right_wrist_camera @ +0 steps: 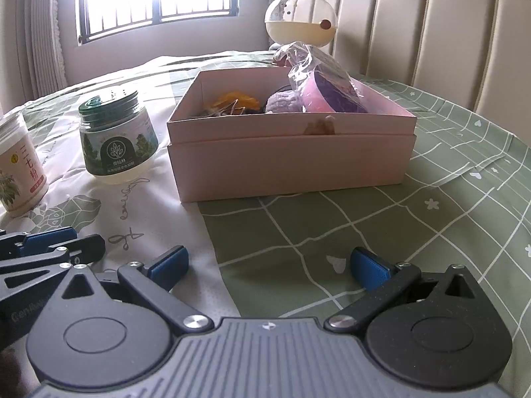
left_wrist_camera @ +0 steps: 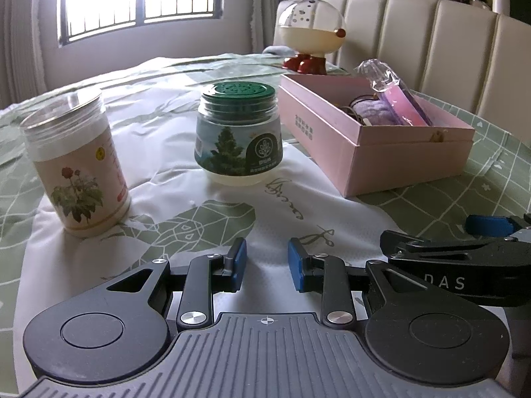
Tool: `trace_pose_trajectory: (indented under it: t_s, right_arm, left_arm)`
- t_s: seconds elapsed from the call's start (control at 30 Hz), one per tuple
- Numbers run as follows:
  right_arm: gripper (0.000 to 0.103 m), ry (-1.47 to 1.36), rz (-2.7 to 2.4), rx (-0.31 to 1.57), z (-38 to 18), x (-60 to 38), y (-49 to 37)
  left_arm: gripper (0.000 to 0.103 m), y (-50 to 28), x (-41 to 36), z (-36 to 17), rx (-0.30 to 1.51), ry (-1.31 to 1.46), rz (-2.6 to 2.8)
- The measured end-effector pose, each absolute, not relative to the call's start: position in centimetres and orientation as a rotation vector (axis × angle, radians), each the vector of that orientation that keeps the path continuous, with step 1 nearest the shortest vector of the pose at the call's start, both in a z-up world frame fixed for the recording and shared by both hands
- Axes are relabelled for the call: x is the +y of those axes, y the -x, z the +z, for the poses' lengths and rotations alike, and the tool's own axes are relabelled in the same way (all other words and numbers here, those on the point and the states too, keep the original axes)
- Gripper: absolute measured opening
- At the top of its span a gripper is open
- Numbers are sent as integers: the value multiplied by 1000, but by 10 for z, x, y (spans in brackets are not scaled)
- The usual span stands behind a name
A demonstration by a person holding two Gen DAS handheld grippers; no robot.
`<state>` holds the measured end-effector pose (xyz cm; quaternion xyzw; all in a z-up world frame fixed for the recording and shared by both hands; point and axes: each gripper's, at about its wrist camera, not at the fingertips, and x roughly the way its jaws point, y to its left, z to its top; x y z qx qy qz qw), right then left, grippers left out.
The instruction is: Organize soft objects
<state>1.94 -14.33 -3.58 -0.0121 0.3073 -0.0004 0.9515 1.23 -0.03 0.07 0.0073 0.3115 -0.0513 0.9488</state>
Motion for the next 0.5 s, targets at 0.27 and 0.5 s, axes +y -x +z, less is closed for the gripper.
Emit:
trace_pose_trajectory:
  t_s: [0.27,0.5]
  right_arm:
    - [103,25,-1,625,-36,-143,-19]
    - [103,24,-1,625,-36,-143,-20]
  left_arm:
    - [31,-12,-4,1,635,-39,-98]
    - [31,-12,-5,1,634,-39,-98]
